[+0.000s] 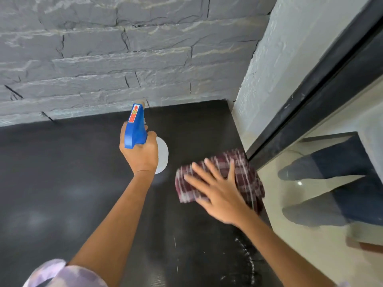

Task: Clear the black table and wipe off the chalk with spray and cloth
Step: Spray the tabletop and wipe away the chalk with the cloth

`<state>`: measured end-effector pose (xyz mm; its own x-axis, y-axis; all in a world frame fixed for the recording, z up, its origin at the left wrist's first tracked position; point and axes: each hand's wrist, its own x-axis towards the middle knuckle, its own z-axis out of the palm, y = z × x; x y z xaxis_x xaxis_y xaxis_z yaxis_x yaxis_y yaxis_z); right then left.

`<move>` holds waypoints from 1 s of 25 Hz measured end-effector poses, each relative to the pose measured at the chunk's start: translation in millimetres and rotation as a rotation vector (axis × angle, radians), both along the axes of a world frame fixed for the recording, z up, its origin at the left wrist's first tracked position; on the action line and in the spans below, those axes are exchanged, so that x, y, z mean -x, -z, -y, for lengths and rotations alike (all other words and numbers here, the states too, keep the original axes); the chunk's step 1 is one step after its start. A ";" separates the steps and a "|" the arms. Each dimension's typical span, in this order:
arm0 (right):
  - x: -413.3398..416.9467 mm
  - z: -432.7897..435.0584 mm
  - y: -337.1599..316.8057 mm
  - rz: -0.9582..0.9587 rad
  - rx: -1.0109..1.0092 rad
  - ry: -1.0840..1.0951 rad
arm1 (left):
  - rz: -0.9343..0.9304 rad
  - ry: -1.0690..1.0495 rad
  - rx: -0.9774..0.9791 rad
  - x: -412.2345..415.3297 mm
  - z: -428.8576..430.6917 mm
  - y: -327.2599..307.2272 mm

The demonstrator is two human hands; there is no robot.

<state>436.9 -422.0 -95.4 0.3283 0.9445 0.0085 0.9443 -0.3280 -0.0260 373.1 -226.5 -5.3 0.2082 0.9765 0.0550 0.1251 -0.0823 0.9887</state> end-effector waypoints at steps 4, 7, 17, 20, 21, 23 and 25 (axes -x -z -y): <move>28.1 96.6 3.4 0.044 0.037 0.048 | 0.010 0.049 0.001 30.7 24.5 -3.8; 3.2 95.9 -9.0 -0.053 0.083 0.325 | -0.012 0.078 -0.013 69.0 52.4 -2.5; 133.4 90.2 -3.4 0.002 -0.006 -0.021 | -0.150 0.016 0.055 167.2 134.3 6.6; 151.8 161.4 -1.1 -0.003 0.043 -0.068 | -0.183 -0.022 0.124 189.8 145.1 11.8; 144.4 179.3 -3.4 0.009 0.051 -0.014 | -0.188 -0.026 0.136 197.1 149.2 13.4; 124.8 189.5 -8.6 0.002 0.056 0.176 | -0.184 -0.013 0.116 211.3 158.5 13.0; 106.9 168.5 -14.0 -0.059 0.052 0.391 | -0.161 0.036 0.069 221.2 169.4 8.1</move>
